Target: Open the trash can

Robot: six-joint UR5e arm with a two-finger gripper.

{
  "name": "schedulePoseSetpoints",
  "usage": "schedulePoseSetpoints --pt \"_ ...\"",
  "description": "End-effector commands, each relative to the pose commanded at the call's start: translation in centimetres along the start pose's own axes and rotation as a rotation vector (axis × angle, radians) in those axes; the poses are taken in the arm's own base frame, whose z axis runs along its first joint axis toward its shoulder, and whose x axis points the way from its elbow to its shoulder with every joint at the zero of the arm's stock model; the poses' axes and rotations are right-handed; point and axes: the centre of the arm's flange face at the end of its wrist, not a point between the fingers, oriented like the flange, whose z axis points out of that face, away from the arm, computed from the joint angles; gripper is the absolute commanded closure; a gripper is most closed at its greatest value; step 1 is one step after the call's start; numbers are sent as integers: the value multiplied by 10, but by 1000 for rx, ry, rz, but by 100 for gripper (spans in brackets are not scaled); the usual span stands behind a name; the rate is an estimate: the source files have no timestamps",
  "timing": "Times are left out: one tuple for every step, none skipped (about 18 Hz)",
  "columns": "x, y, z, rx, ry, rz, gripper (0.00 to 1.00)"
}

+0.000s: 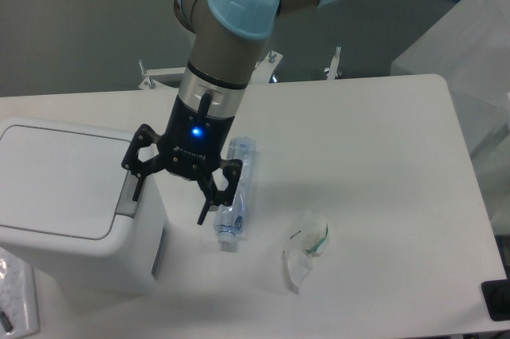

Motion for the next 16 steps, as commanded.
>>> schedulePoseSetpoints --pt "1 0 0 0 1 1 0" --pt "1 0 0 -1 0 3 0" --pt "0 2 2 -5 1 3 0" --pt "0 3 3 -8 1 3 0" --pt "0 3 3 -8 1 3 0" --pt "-1 3 5 -11 1 2 0" --pt "-1 3 5 -10 0 3 0" --pt "-2 3 6 -11 1 3 0" --pt "-2 3 6 -11 -1 3 0" --pt "-2 3 7 -13 0 3 0" --pt "-2 3 6 -11 -1 3 0" --pt "-2 3 6 -11 -1 2 0" --pt "-2 1 4 -7 -3 3 0" --pt "-1 -1 1 -1 -4 5 0" --pt "-1 -4 -3 6 -8 8 0" --pt "0 -8 -6 14 -11 13 0"
